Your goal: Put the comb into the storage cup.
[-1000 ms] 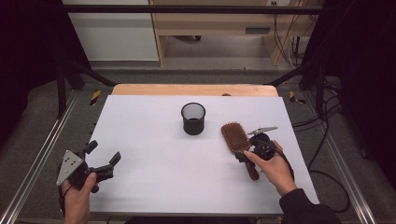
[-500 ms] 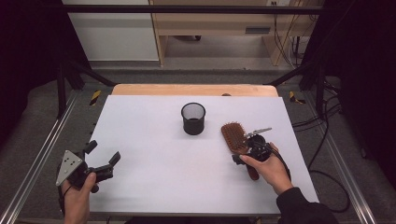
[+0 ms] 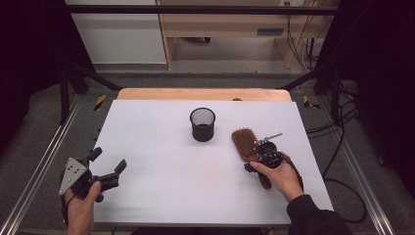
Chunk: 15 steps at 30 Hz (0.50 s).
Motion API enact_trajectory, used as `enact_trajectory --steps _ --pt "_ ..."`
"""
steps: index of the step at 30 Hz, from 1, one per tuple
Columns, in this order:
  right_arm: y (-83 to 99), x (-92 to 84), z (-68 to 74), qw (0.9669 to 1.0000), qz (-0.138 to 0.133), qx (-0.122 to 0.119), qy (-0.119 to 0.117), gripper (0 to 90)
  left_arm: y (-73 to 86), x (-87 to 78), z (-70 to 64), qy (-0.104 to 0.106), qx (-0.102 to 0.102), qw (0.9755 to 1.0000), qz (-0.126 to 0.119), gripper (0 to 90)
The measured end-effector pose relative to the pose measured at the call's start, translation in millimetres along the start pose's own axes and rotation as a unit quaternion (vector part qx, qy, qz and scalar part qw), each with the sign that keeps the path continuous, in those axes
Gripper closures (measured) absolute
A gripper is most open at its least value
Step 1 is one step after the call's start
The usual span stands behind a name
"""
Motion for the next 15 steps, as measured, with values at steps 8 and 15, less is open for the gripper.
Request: enact_trajectory --steps 8,15 --pt "1.5 -1.9 -7.6 0.9998 0.012 0.010 0.011 40.3 -0.1 0.3 -0.5 0.001 0.001 1.0000 0.000 2.2" --pt "0.2 -1.7 -6.0 0.9993 0.020 0.004 0.030 49.7 -0.2 0.4 -0.7 0.001 0.001 1.0000 0.000 2.2"
Point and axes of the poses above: each handheld gripper's, and its own axes: x roughly forward along the jaws, y roughly out of its underside, z roughly to its left, the point moved 5 cm from there along x, roughly forward along the jaws, and after that the axes turned 1 degree about -z, right-handed, at the moved point
